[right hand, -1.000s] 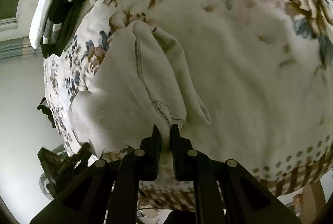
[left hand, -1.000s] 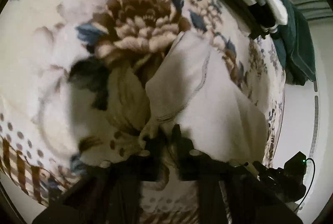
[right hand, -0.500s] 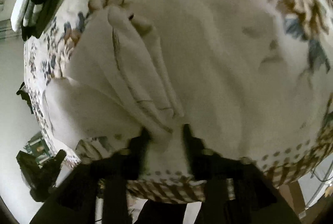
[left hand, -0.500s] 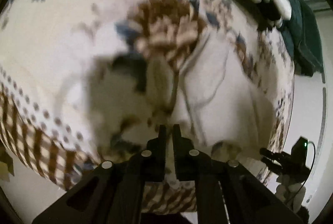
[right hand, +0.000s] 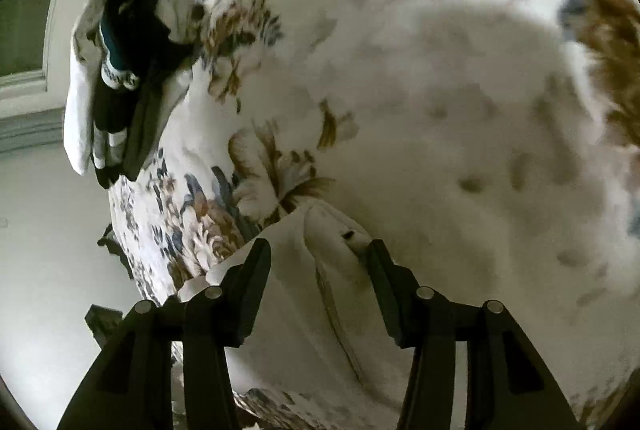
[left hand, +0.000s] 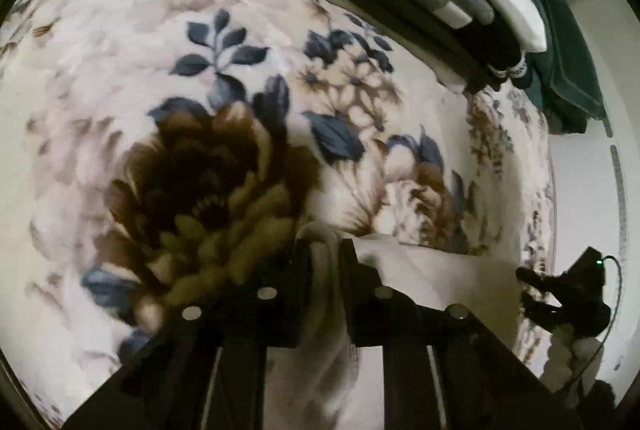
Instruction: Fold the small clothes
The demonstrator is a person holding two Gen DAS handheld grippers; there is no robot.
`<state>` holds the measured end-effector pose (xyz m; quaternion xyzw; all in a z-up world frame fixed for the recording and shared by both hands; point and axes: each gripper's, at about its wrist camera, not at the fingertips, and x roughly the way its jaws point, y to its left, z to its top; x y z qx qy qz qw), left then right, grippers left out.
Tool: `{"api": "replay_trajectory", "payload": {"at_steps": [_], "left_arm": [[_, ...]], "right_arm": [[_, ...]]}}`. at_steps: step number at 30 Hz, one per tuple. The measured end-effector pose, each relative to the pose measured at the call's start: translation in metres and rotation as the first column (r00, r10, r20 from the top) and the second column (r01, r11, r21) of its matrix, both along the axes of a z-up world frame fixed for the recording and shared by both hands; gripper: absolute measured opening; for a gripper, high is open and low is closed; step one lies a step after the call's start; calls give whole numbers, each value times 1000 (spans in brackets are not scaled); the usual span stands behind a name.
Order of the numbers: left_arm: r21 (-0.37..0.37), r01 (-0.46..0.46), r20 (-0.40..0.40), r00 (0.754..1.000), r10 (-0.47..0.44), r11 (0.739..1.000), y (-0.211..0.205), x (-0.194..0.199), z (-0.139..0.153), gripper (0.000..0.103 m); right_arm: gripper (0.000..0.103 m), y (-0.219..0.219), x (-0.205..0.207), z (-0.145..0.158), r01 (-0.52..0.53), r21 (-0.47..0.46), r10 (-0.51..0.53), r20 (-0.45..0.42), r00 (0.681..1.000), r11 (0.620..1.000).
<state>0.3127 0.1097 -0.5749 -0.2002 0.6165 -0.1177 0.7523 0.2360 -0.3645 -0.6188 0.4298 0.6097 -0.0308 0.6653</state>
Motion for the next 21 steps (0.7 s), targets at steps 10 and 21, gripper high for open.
{"api": "replay_trajectory", "payload": {"at_steps": [10, 21], "left_arm": [[-69, -54, -21, 998, 53, 996, 30, -12, -15, 11], [-299, -209, -152, 974, 170, 931, 61, -55, -13, 51]], "right_arm": [[9, 2, -2, -17, 21, -100, -25, -30, 999, 995], [57, -14, -28, -4, -17, 79, 21, -50, 999, 997]]}}
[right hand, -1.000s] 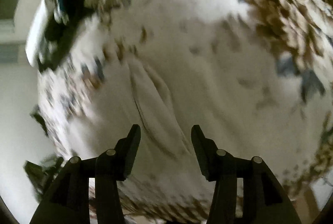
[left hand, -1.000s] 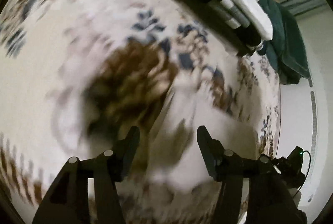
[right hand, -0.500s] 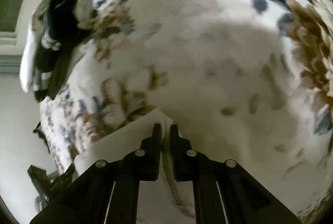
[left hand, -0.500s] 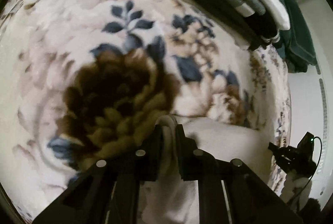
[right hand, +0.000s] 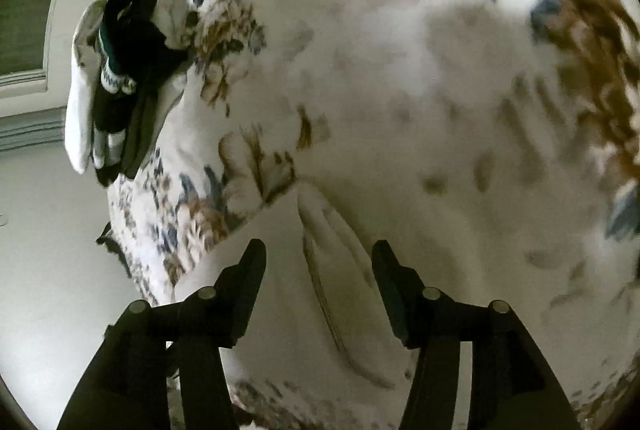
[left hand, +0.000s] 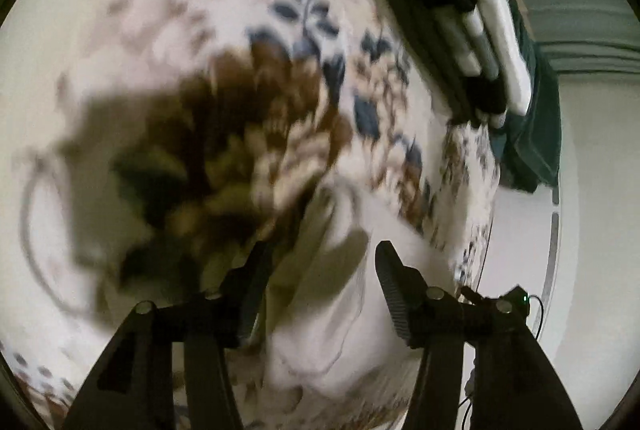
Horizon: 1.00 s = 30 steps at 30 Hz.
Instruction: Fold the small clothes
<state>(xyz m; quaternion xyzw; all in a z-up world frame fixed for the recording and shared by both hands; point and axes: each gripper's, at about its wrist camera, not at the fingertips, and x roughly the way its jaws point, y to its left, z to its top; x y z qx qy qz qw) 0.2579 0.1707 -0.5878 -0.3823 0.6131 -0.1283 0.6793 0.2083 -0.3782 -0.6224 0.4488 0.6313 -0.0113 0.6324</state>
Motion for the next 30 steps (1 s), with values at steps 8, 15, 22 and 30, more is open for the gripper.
{"api": "replay_trajectory", "payload": {"at_steps": [8, 15, 22, 30], "left_arm": [[81, -15, 36, 999, 12, 997, -8, -20, 4, 4], [20, 26, 15, 1000, -26, 999, 0, -15, -6, 8], [-105, -88, -6, 996, 88, 991, 23, -26, -34, 70], [-223, -61, -13, 998, 59, 973, -10, -17, -55, 70]], "right_arm": [[6, 9, -32, -15, 10, 17, -10, 4, 1000, 1000], [10, 7, -28, -30, -25, 62, 27, -26, 999, 998], [72, -12, -36, -49, -27, 218, 27, 5, 1000, 976], [72, 9, -25, -74, -109, 398, 79, 91, 993, 911]]}}
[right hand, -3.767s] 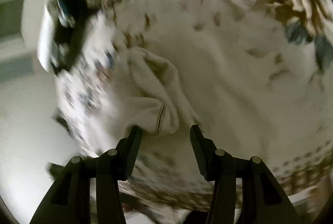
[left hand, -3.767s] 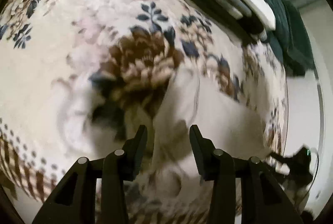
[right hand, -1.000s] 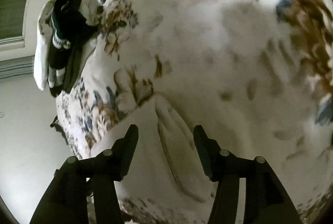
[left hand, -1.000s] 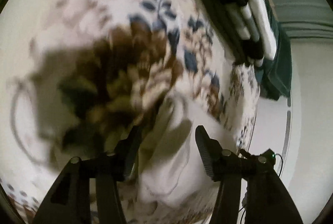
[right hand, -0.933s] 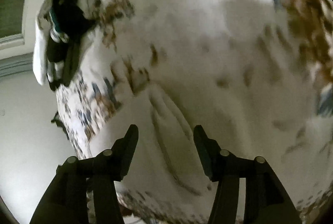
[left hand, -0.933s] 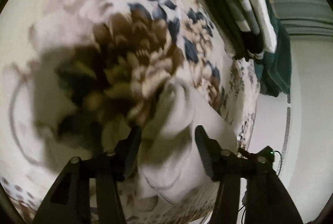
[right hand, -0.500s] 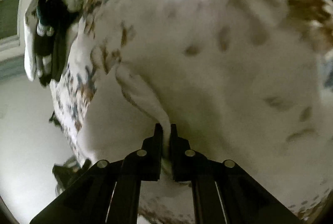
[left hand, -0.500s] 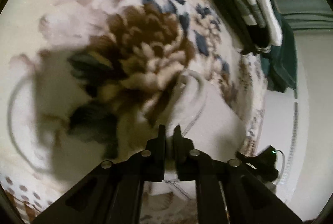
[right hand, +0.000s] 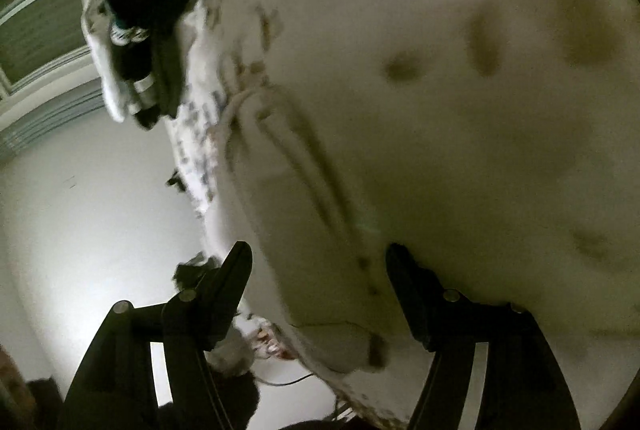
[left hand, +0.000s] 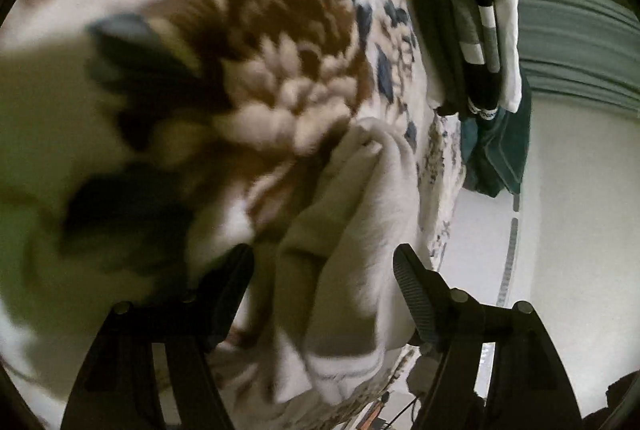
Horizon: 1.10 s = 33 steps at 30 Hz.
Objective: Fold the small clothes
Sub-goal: 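Lift the folded top with both grippers and place it on the clothes stack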
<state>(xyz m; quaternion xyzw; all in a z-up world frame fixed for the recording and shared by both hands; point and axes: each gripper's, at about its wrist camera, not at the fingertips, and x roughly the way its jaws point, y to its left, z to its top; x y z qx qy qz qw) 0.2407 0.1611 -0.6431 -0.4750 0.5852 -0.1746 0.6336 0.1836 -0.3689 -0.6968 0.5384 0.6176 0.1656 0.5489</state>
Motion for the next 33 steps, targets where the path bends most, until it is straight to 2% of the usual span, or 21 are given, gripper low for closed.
{"api": "replay_trajectory", "payload": {"at_steps": [6, 10, 12, 13, 14, 15, 17, 20, 26, 33], "left_arm": [[-2, 65, 13, 998, -65, 998, -27, 11, 2, 71], [7, 76, 20, 997, -76, 997, -36, 15, 4, 71], [50, 81, 46, 995, -83, 995, -41, 15, 11, 68], [69, 83, 56, 995, -87, 994, -42, 15, 14, 59], [100, 90, 66, 993, -97, 991, -45, 15, 19, 35], [122, 105, 71, 991, -114, 987, -48, 15, 23, 23], [141, 102, 87, 990, -115, 985, -46, 14, 30, 18], [192, 118, 109, 984, -141, 974, -50, 17, 47, 16], [222, 157, 131, 973, -189, 962, -55, 38, 91, 16], [275, 182, 189, 952, -239, 944, -54, 102, 158, 16]], "right_arm": [[72, 28, 15, -5, -52, 38, 52, 7, 999, 998], [72, 43, 23, -5, -76, 41, 76, 8, 997, 996], [65, 47, 25, -3, -73, 25, 73, 13, 997, 997], [54, 49, 26, -2, -77, 12, 77, 17, 997, 997], [42, 50, 26, 0, -82, -1, 82, 20, 996, 997], [38, 51, 25, 2, -84, -18, 85, 24, 996, 996], [22, 53, 24, 8, -73, -49, 75, 28, 997, 996], [17, 54, 23, 20, -54, -85, 58, 35, 998, 995], [15, 60, 36, 67, -42, -138, 50, 59, 997, 990], [15, 60, 92, 154, 13, -181, 12, 139, 990, 983]]}}
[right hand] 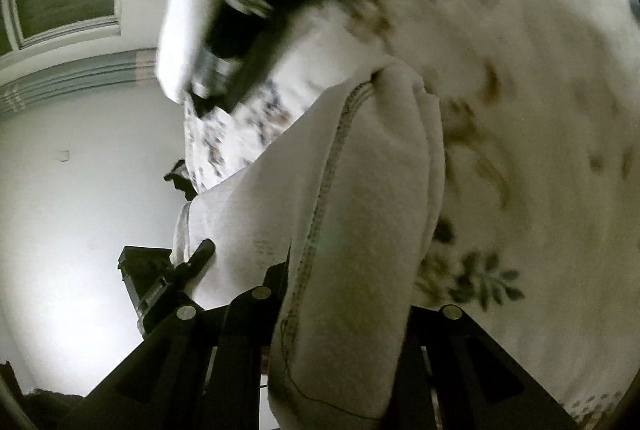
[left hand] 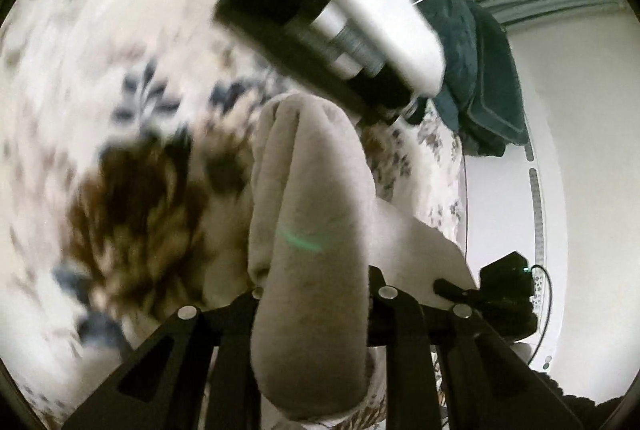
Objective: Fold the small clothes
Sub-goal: 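Lift the folded top with both grippers and place it on the clothes stack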
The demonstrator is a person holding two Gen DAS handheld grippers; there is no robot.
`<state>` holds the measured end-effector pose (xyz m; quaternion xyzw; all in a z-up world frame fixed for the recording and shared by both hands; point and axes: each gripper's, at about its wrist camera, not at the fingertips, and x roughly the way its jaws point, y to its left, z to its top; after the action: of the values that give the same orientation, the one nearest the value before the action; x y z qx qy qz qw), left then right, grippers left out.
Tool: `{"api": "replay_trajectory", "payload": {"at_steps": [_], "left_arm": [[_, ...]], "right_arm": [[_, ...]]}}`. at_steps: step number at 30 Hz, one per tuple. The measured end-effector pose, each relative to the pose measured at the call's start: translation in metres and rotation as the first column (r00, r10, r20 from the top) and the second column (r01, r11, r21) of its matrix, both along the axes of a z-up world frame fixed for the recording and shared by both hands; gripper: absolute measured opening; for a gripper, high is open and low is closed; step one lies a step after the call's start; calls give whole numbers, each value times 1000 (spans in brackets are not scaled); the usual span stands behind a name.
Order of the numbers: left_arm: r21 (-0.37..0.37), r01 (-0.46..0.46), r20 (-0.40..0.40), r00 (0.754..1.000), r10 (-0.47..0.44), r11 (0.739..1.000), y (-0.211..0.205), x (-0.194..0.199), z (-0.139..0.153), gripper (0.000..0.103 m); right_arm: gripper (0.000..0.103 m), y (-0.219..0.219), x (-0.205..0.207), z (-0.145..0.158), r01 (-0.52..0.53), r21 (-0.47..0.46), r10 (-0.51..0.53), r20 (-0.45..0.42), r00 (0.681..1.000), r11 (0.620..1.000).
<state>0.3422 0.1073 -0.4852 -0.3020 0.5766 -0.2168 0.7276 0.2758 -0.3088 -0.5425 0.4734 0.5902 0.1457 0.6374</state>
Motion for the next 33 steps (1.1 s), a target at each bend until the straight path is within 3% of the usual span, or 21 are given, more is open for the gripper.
{"api": "replay_trajectory", "payload": {"at_steps": [7, 13, 17, 23, 30, 33], "left_arm": [[27, 38, 84, 996, -41, 999, -21, 83, 60, 16], [36, 40, 139, 989, -44, 999, -33, 152, 90, 16], [55, 28, 154, 987, -36, 998, -33, 194, 91, 16], [113, 0, 155, 988, -17, 994, -27, 255, 66, 16], [160, -2, 119, 993, -17, 987, -14, 289, 29, 17], [173, 18, 91, 995, -34, 985, -13, 292, 23, 22]], "right_arm": [[15, -4, 78, 71, 32, -48, -28, 82, 996, 998], [15, -10, 159, 104, 48, -62, -39, 138, 990, 997], [15, -12, 215, 102, 36, -58, -27, 150, 988, 998], [15, -4, 293, 78, 1, -74, 10, 154, 988, 997], [15, 0, 332, 45, -7, -96, 20, 130, 991, 995], [16, 0, 333, 41, -36, -140, 51, 109, 993, 990]]}}
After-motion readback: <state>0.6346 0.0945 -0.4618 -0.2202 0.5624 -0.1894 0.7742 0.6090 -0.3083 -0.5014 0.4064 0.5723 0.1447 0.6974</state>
